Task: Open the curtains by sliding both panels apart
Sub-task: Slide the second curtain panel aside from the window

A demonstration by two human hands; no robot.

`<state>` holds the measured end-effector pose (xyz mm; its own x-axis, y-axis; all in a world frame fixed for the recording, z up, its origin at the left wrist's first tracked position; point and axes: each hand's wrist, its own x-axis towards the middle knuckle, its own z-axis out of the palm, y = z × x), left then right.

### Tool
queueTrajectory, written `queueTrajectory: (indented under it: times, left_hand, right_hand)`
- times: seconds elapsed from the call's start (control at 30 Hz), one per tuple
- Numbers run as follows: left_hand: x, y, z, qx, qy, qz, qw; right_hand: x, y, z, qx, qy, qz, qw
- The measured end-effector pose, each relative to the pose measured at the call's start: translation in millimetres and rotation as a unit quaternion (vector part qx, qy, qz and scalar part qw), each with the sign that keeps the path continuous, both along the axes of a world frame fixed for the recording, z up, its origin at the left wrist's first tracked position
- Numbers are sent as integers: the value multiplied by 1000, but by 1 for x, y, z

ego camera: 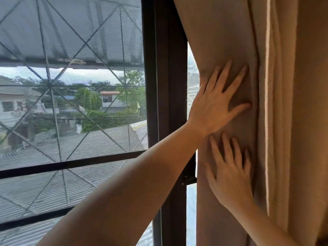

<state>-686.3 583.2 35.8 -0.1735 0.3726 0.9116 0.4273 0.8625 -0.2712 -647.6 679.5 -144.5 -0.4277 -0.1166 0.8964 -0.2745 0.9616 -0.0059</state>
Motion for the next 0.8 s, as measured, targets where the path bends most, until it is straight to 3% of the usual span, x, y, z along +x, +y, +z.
queueTrajectory:
  times: [0.4, 0.8]
  left_hand:
    - [2, -5, 0, -9, -4, -4, 1000]
    - [61, -66, -8, -41, -24, 1, 999]
  right_hand:
    - [-1, -3, -1, -13, -2, 1, 1000]
    - [64, -58, -17, -15, -67, -37, 997]
